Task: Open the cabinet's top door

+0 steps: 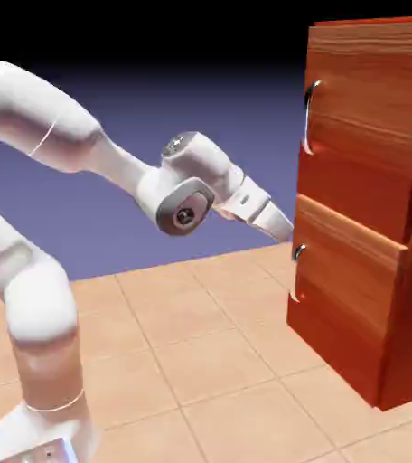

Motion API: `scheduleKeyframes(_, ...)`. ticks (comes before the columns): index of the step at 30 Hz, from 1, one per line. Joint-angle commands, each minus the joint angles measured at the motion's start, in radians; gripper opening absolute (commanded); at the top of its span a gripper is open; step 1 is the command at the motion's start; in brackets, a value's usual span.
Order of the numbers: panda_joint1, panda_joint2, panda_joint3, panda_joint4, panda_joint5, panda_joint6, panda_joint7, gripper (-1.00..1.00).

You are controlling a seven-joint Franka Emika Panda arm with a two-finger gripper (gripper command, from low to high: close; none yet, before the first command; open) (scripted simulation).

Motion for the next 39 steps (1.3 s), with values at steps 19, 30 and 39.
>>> scheduleKeyframes(19,-0.295,-0.053,0.311,0.224,0.827,0.014,-0.627,0.00)
scheduleKeyframes(30,-0.466,-0.084,0.491,0.354,1.305,0.022,-0.990,0.00)
scheduleKeyframes(39,-0.605,-0.109,0.638,0.460,1.696,0.029,-1.288,0.00)
